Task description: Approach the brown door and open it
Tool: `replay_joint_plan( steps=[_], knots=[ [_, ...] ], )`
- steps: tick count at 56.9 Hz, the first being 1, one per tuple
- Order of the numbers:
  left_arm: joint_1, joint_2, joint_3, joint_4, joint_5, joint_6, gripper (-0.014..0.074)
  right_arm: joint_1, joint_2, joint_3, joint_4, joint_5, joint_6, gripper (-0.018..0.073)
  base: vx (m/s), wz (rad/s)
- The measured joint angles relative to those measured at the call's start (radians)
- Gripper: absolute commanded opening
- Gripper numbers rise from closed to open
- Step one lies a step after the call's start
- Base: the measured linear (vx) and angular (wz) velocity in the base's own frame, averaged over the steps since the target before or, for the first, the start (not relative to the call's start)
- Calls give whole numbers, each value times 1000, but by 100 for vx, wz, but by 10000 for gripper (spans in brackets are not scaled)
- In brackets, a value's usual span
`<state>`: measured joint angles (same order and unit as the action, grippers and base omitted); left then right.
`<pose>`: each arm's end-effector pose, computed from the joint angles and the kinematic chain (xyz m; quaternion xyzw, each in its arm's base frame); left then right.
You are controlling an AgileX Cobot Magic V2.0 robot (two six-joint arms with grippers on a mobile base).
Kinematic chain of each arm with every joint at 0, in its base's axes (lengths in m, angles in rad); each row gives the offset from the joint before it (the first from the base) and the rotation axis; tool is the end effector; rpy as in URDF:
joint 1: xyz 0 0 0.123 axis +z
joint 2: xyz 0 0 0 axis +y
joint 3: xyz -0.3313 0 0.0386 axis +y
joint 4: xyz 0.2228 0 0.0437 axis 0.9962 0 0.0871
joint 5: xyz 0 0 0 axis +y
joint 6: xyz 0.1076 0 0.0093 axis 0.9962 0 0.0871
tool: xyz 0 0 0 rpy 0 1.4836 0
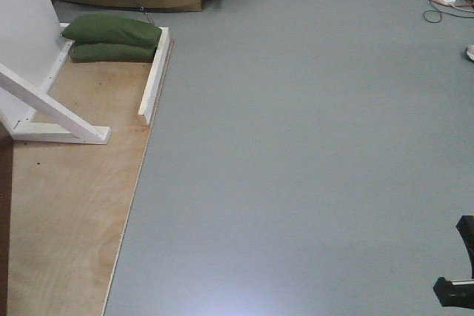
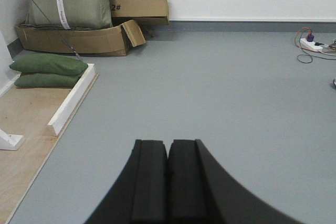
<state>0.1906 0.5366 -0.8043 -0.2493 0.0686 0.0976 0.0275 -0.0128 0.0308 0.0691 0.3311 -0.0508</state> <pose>0.0414 0.0061 0.4572 -0.0950 0.5906 0.0108 0.8013 -0.0040 0.0023 0.1691 -0.0120 0.7931 0.0217 0.6087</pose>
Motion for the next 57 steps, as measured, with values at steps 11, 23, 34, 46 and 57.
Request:
replay_joint_plan(
  steps=[11, 23, 34, 46, 57],
  knots=[
    [158, 146, -60, -449, -276, 205, -6, 0, 0, 0, 0, 0, 0, 0, 0, 0],
    [261, 196, -71, -879, -650, 418, -6, 0, 0, 0, 0, 0, 0, 0, 0, 0],
    [322, 245, -193, -1037, -947, 592, -6, 0, 0, 0, 0, 0, 0, 0, 0, 0],
    [417, 385, -337, -1061, -934, 644, -6, 0, 0, 0, 0, 0, 0, 0, 0, 0],
    [561, 505, -431, -1122, -819, 645, -6, 0, 0, 0, 0, 0, 0, 0, 0, 0]
  ],
)
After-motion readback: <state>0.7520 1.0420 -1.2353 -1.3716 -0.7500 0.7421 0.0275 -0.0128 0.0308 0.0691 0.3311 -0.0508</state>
